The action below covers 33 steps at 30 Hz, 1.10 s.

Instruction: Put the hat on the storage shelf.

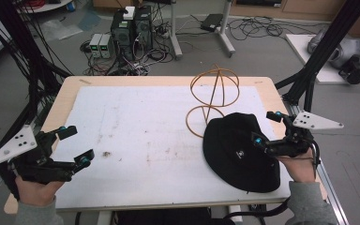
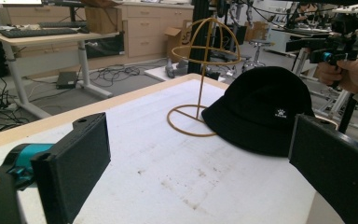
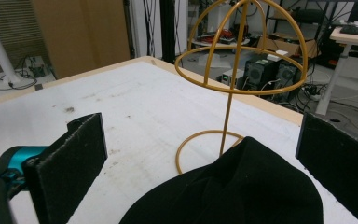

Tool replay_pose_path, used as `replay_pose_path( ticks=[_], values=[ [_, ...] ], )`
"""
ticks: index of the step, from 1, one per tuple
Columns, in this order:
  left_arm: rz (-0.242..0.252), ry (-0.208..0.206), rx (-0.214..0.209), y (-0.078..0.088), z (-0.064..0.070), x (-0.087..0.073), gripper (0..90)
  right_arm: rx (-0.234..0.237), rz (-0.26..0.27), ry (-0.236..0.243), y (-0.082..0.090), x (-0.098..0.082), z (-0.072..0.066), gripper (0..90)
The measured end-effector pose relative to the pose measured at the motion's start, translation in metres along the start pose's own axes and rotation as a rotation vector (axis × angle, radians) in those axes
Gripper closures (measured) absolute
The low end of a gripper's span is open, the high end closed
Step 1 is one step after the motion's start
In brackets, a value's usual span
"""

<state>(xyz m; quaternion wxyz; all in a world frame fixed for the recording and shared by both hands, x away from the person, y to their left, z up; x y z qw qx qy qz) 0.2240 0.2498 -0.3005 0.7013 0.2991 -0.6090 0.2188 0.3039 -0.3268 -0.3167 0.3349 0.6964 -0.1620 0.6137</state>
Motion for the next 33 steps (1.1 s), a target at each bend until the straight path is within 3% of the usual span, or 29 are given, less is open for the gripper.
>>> replay_pose_path(
  ticks=[8,14,20,23,28,29,33],
  values=[
    [-0.002,0.002,0.001,-0.002,0.0,0.0,5.8,-0.007,-0.026,-0.01,-0.008,-0.009,0.003,1.0],
    [-0.008,0.005,0.002,-0.003,-0.002,-0.001,5.8,-0.039,-0.035,-0.015,-0.016,-0.021,0.008,1.0],
    [-0.013,0.008,0.0,-0.004,-0.002,-0.002,5.8,-0.072,-0.095,-0.02,-0.022,-0.026,0.009,1.0],
    [-0.018,0.009,0.0,-0.005,-0.002,-0.002,5.8,-0.09,-0.141,0.004,-0.027,-0.029,0.008,1.0],
    [-0.018,0.01,0.0,-0.004,-0.003,-0.003,5.8,-0.088,-0.137,0.004,-0.028,-0.029,0.009,1.0],
    [-0.017,0.013,0.001,-0.005,-0.003,-0.003,5.8,-0.079,-0.113,-0.008,-0.028,-0.031,0.009,1.0],
    [-0.018,0.012,0.001,-0.005,-0.003,-0.003,5.8,-0.082,-0.11,-0.037,-0.028,-0.036,0.013,1.0]
  ],
)
Point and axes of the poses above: each handheld gripper's, and its own axes: y roughly backward along the jaws, x roughly out of its top, z roughly to its right, the point moved 2 cm from there along -y, roughly forward along the jaws, and after that the axes turned 1 degree about -z, right-handed, at the moved point
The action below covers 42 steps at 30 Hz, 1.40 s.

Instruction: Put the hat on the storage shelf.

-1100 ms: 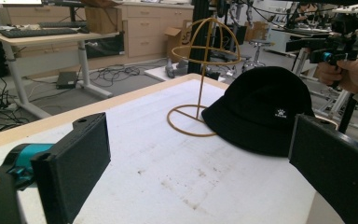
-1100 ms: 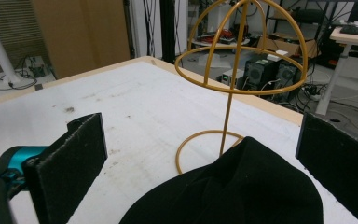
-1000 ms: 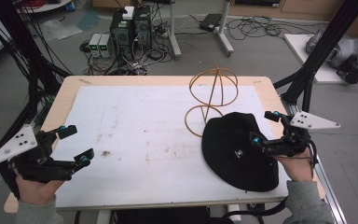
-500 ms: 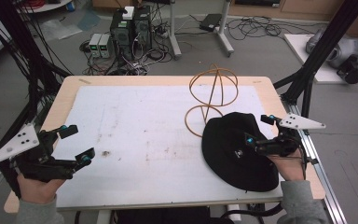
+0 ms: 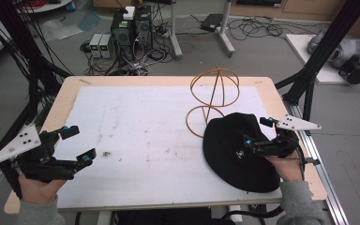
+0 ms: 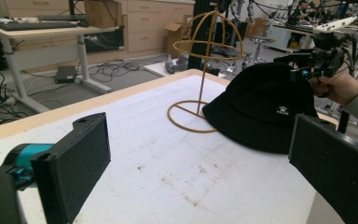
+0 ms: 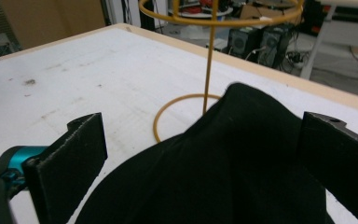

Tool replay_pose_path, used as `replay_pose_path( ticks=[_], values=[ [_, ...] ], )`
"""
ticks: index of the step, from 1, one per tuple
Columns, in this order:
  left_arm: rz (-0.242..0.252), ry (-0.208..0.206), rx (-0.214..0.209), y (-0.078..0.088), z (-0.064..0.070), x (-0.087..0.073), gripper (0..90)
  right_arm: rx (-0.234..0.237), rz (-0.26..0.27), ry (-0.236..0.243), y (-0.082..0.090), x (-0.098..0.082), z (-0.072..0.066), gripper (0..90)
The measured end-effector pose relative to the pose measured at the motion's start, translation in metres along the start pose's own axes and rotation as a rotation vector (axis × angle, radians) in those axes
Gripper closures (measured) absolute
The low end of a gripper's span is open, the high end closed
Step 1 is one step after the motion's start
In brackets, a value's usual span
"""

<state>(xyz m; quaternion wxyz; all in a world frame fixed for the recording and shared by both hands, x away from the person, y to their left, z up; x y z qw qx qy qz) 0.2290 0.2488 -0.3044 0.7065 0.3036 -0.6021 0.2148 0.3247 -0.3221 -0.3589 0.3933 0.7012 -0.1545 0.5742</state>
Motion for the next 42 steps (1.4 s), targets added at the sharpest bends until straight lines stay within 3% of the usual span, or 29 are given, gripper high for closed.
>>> replay_pose_path(
  ticks=[13,18,23,25,28,32,42],
  values=[
    [-0.009,0.006,0.0,-0.0021,-0.0007,-0.0015,5.8,-0.014,-0.025,0.008,-0.0014,-0.0026,0.0004,6.8],
    [-0.005,0.006,0.004,-0.0015,-0.001,-0.0012,5.8,-0.022,-0.036,0.01,-0.001,-0.0047,0.0018,24.5],
    [-0.003,0.006,0.005,-0.0016,0.0,-0.0005,5.8,-0.02,-0.044,0.016,0.0003,-0.006,0.0012,49.7],
    [-0.005,0.006,0.005,-0.0018,-0.0001,-0.0008,5.8,-0.027,-0.04,0.024,0.0008,-0.0059,0.001,53.4],
    [-0.005,0.007,0.005,-0.0018,-0.0004,-0.0009,5.8,-0.042,-0.031,0.029,0.0036,-0.0055,0.0001,74.1],
    [-0.009,0.005,0.003,-0.0021,-0.0003,-0.001,5.8,-0.056,-0.039,0.036,0.0038,-0.0056,0.0001,83.1],
    [-0.009,0.005,0.003,-0.0025,0.0002,-0.0009,5.8,-0.062,-0.048,0.044,0.0041,-0.0045,-0.0012,84.3]
  ],
)
Point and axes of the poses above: each handheld gripper's, and its own axes: y roughly backward along the jaws, x roughly out of its top, z roughly to its right, the point moved 2 cm from there along -y, roughly forward along the jaws, and after that the axes turned 1 degree about -z, right-handed, at the moved point
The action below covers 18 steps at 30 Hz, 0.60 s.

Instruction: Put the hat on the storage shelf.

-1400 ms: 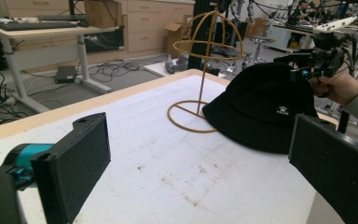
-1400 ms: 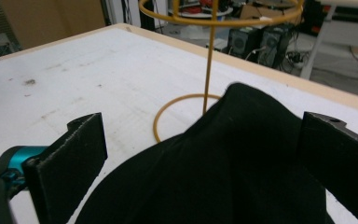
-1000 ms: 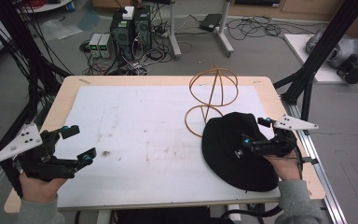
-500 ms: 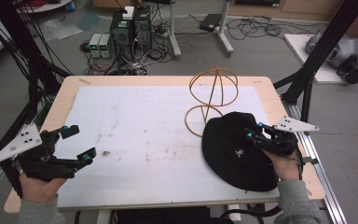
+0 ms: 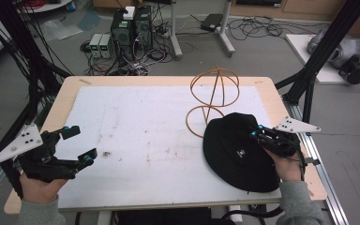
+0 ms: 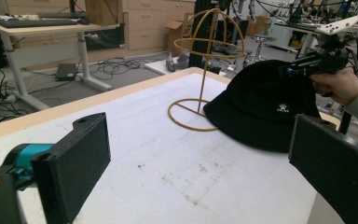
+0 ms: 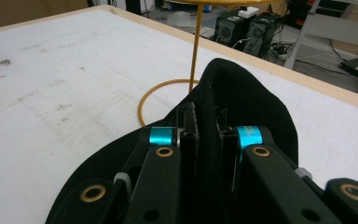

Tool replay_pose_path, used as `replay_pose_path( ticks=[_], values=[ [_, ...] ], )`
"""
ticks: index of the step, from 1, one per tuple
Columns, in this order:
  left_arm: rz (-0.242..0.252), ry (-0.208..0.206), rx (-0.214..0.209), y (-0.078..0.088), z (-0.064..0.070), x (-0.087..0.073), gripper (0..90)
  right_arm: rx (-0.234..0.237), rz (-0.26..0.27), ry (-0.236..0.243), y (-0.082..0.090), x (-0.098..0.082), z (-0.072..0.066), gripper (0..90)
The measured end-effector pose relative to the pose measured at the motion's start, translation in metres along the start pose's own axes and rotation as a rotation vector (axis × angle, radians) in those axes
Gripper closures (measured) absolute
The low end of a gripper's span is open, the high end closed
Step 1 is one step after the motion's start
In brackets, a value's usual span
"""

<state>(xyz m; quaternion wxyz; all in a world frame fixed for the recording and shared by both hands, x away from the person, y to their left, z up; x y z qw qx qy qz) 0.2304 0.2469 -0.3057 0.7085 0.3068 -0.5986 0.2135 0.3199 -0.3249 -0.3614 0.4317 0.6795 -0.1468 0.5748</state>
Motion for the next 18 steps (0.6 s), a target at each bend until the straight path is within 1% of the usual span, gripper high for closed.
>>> replay_pose_path(
  ticks=[4,6,11,15,18],
  values=[
    [-0.002,-0.002,-0.001,0.0,0.0,0.0,5.8,0.0,0.0,0.006,0.001,0.001,0.0,84.5],
    [0.0,-0.001,0.0,0.001,0.0,0.0,5.8,0.002,0.011,0.003,0.001,0.002,0.0,84.6],
    [0.005,0.0,0.003,0.001,0.0,0.0,5.8,0.007,0.018,-0.001,0.007,0.005,0.003,84.9],
    [0.0,0.0,0.003,0.0,0.0,-0.001,5.8,0.034,0.023,0.006,0.017,0.013,0.003,84.9],
    [-0.004,0.0,0.003,-0.002,-0.001,-0.001,5.8,0.06,0.021,0.028,0.025,0.02,0.001,84.9]
  ],
)
Point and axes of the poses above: each handheld gripper's, and its own axes: y roughly backward along the jaws, x roughly out of its top, z roughly to its right, the point moved 2 cm from there along -y, roughly forward along the jaws, and after that the axes turned 1 degree about -z, right-handed, at the moved point
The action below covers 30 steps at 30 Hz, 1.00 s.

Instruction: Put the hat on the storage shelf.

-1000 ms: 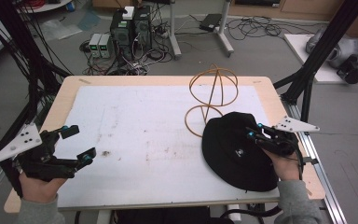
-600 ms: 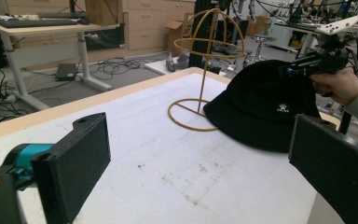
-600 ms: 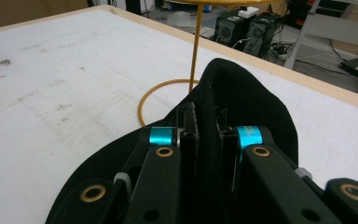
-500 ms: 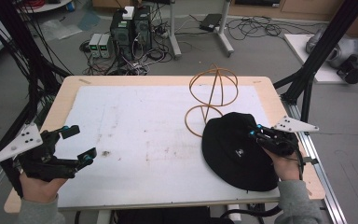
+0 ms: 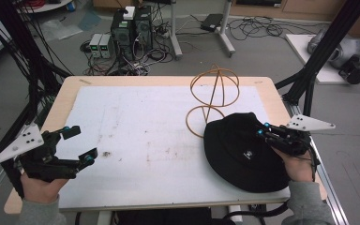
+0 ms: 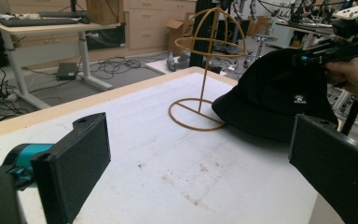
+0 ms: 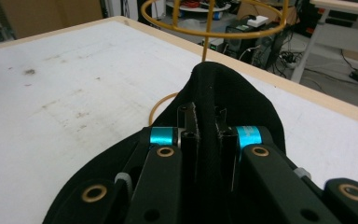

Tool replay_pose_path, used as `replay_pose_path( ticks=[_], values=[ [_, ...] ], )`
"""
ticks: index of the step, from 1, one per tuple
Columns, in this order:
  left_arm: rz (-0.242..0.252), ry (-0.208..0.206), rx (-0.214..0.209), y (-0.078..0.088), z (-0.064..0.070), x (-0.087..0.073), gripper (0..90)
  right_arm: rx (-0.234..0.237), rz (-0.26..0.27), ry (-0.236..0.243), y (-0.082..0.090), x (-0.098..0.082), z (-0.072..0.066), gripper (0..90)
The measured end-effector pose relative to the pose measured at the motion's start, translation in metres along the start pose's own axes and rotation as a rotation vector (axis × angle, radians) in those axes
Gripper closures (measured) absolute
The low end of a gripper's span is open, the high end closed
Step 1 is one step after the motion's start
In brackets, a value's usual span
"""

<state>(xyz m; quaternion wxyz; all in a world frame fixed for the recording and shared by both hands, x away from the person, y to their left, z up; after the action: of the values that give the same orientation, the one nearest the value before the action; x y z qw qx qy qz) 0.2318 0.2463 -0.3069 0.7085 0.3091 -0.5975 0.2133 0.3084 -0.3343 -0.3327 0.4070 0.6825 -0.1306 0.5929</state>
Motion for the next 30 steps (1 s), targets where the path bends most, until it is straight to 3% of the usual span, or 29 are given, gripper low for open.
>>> replay_pose_path(
  ticks=[13,30],
  values=[
    [0.008,-0.002,-0.006,-0.003,0.001,0.003,5.8,0.04,-0.012,0.043,0.022,0.016,-0.009,84.8],
    [-0.007,-0.002,-0.029,-0.015,0.002,0.003,5.8,0.084,0.007,0.088,0.078,0.041,-0.008,84.7]
  ],
)
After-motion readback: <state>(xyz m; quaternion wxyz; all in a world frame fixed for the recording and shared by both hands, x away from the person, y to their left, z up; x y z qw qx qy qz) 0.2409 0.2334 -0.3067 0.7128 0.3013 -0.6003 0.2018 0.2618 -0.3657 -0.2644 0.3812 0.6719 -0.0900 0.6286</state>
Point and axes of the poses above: each handheld gripper's, and its own axes: y roughly backward along the jaws, x roughly out of its top, z roughly to its right, the point moved 2 cm from there along -y, roughly forward along the jaws, and after that the axes turned 1 degree about -z, right-handed, at the moved point
